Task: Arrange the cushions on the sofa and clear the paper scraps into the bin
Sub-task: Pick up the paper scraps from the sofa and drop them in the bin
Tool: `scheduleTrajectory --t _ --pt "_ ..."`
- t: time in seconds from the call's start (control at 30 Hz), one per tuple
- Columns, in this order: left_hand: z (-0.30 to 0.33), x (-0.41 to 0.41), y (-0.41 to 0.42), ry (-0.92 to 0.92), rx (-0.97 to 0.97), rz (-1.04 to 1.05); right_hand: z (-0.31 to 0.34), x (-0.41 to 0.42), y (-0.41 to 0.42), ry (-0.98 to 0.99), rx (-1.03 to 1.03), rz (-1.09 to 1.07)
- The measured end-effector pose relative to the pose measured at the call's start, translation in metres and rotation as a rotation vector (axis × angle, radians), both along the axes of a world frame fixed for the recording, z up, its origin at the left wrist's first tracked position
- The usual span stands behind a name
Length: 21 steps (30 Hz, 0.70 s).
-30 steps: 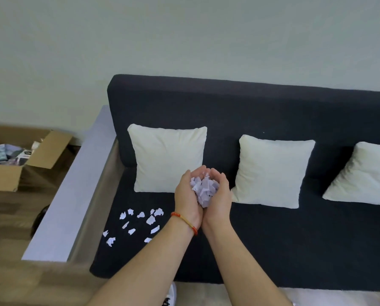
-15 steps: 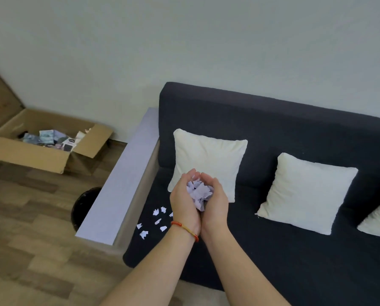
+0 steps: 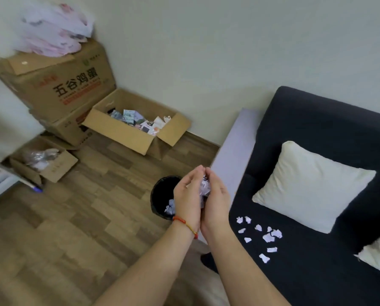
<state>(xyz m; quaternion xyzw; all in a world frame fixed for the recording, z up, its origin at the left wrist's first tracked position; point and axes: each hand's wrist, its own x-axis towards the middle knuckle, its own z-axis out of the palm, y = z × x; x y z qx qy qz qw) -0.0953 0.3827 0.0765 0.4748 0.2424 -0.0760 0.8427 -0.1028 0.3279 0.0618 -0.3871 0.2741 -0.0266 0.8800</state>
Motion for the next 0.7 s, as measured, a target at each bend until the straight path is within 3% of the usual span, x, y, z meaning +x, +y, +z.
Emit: scheduleTrajectory --t 0.13,0.2,0.23,0.33,0.4,0.47,0.7 --pt "-0.030 0.029 0.073 0.094 -0.093 0.077 -0.022 0.028 0.076 0.079 0.259 0.045" --pt "-0.046 0.045 0.102 0.150 -0.157 0.086 -0.037 0.047 0.103 0.143 0.294 0.043" --pt "-0.055 0.052 0.115 0.159 -0.159 0.099 -0.047 0.055 0.118 0.139 0.257 0.064" --pt "-0.079 0.073 0.141 0.202 -0.069 0.145 -0.080 0.081 0.144 0.177 0.445 0.032" --pt "-0.098 0.089 0.154 0.240 -0.055 0.142 -0.090 0.095 0.154 0.264 0.325 0.052" --pt "-0.123 0.107 0.164 0.268 -0.038 0.121 -0.108 0.110 0.165 0.345 0.405 0.075" --pt "-0.237 0.161 0.169 0.418 0.068 0.061 -0.223 0.165 0.174 0.499 0.073 0.015"
